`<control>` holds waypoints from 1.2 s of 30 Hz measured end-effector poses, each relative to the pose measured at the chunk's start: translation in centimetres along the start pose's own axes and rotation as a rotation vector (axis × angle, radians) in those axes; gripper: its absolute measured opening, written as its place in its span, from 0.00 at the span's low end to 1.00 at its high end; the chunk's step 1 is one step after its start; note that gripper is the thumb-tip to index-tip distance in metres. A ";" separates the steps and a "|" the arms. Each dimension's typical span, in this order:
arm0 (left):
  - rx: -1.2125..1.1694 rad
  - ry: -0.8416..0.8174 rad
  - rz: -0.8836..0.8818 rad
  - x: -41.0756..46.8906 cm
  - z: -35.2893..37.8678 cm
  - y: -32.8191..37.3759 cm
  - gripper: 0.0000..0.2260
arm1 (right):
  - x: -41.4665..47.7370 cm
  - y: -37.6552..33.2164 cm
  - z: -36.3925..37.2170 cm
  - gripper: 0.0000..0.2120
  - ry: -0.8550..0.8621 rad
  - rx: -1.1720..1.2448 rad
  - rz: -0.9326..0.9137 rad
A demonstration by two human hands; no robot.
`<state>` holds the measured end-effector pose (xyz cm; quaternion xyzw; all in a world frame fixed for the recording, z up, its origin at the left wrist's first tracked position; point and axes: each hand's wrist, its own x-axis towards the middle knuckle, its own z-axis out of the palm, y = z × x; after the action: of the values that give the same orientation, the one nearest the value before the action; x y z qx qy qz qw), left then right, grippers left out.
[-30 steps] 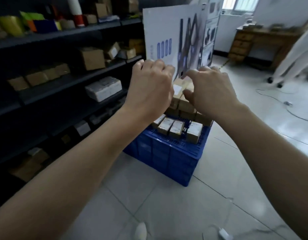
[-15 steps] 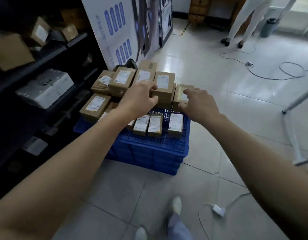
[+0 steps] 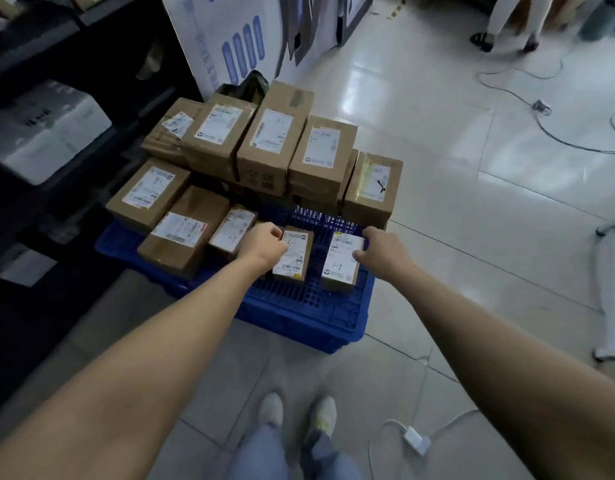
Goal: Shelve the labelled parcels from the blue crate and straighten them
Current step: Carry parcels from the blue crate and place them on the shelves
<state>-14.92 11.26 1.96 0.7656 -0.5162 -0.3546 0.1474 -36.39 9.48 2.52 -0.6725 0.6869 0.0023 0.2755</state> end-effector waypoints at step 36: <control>-0.733 -0.248 -0.353 12.5 11.9 -6.2 0.18 | 11.1 6.0 12.4 0.25 -0.221 1.286 0.409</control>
<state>-16.24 4.37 -14.96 0.6907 -0.2309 -0.6239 0.2835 -36.72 4.45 -14.44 -0.2280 0.6327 -0.2855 0.6827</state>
